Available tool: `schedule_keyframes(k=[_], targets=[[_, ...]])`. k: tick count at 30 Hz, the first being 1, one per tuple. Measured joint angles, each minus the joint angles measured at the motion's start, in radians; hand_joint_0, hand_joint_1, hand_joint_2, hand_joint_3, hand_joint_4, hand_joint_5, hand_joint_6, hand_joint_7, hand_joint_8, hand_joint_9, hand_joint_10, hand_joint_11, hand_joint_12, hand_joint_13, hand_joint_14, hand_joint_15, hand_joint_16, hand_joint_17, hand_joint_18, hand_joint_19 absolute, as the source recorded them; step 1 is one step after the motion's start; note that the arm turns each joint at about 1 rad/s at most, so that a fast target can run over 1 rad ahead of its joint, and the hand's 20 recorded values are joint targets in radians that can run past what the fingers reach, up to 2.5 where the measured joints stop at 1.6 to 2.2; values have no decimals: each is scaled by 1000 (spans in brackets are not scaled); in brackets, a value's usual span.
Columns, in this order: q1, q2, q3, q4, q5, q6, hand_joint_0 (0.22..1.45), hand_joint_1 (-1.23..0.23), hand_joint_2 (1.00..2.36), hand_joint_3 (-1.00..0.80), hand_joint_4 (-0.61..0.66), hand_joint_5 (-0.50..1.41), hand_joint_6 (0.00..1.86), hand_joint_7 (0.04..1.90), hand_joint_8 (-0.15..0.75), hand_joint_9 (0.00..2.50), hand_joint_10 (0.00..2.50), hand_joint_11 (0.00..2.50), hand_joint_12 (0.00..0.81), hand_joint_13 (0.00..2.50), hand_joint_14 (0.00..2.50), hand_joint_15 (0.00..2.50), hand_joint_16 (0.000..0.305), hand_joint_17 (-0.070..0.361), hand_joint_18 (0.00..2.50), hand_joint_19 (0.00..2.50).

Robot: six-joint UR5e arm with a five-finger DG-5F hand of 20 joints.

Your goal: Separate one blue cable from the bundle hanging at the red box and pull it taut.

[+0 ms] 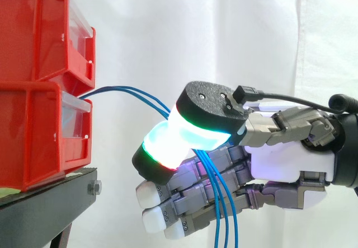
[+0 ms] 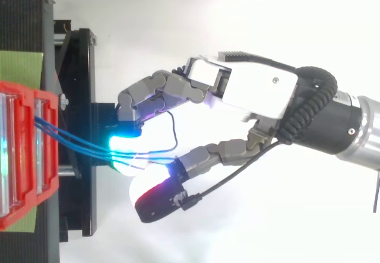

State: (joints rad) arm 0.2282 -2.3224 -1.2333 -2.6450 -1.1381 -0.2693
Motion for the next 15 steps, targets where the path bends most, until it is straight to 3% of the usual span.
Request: schedule_keyframes(k=[15], targets=[[0,15,0,-32,0,1,483,-633,1000,-500,185,-192,849,987,330,882,20,579,375,825,14,376,52,117,601,416]])
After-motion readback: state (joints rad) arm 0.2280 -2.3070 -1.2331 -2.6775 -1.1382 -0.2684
